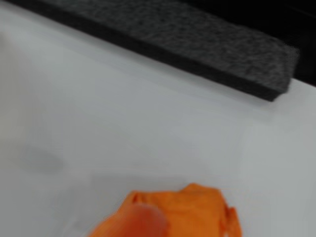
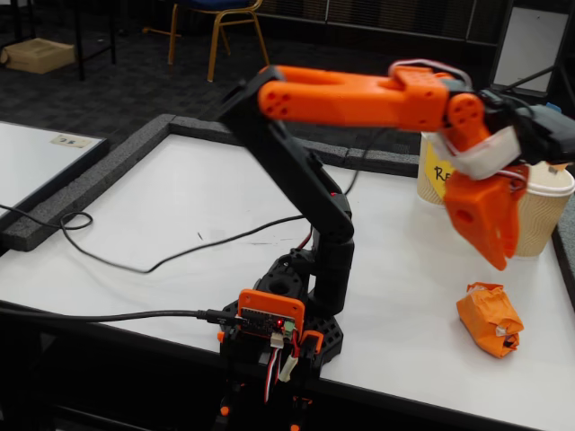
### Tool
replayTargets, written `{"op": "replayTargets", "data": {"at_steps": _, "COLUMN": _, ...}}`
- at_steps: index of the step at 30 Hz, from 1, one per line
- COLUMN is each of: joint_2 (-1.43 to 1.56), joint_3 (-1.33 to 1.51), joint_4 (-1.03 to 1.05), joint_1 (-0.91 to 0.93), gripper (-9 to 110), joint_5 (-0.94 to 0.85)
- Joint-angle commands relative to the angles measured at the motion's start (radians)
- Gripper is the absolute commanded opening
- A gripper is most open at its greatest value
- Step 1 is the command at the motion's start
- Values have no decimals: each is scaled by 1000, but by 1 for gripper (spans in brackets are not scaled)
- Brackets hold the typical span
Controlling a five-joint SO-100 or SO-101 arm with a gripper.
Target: Sort rubbish by color.
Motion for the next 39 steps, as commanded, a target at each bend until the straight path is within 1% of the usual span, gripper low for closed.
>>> {"op": "replayTargets", "data": {"at_steps": 1, "joint_2": -71, "joint_3": -215, "joint_4": 52, "joint_1": 34, "gripper": 0, "joint_5": 49}}
{"op": "replayTargets", "data": {"at_steps": 7, "joint_2": -221, "joint_3": -236, "joint_4": 118, "joint_1": 37, "gripper": 0, "joint_5": 123}}
{"op": "replayTargets", "data": {"at_steps": 10, "joint_2": -290, "joint_3": -268, "joint_4": 107, "joint_1": 44, "gripper": 0, "joint_5": 176}}
{"op": "replayTargets", "data": {"at_steps": 17, "joint_2": -333, "joint_3": -285, "joint_4": 48, "joint_1": 84, "gripper": 1, "joint_5": 178}}
{"op": "replayTargets", "data": {"at_steps": 20, "joint_2": -356, "joint_3": -287, "joint_4": 44, "joint_1": 109, "gripper": 18, "joint_5": 175}}
{"op": "replayTargets", "data": {"at_steps": 25, "joint_2": -374, "joint_3": -264, "joint_4": 81, "joint_1": 144, "gripper": 30, "joint_5": 167}}
{"op": "replayTargets", "data": {"at_steps": 28, "joint_2": -374, "joint_3": -241, "joint_4": 106, "joint_1": 152, "gripper": 33, "joint_5": 166}}
{"op": "replayTargets", "data": {"at_steps": 35, "joint_2": -374, "joint_3": -183, "joint_4": 114, "joint_1": 140, "gripper": 32, "joint_5": 164}}
{"op": "replayTargets", "data": {"at_steps": 39, "joint_2": -382, "joint_3": -104, "joint_4": 44, "joint_1": 110, "gripper": 30, "joint_5": 164}}
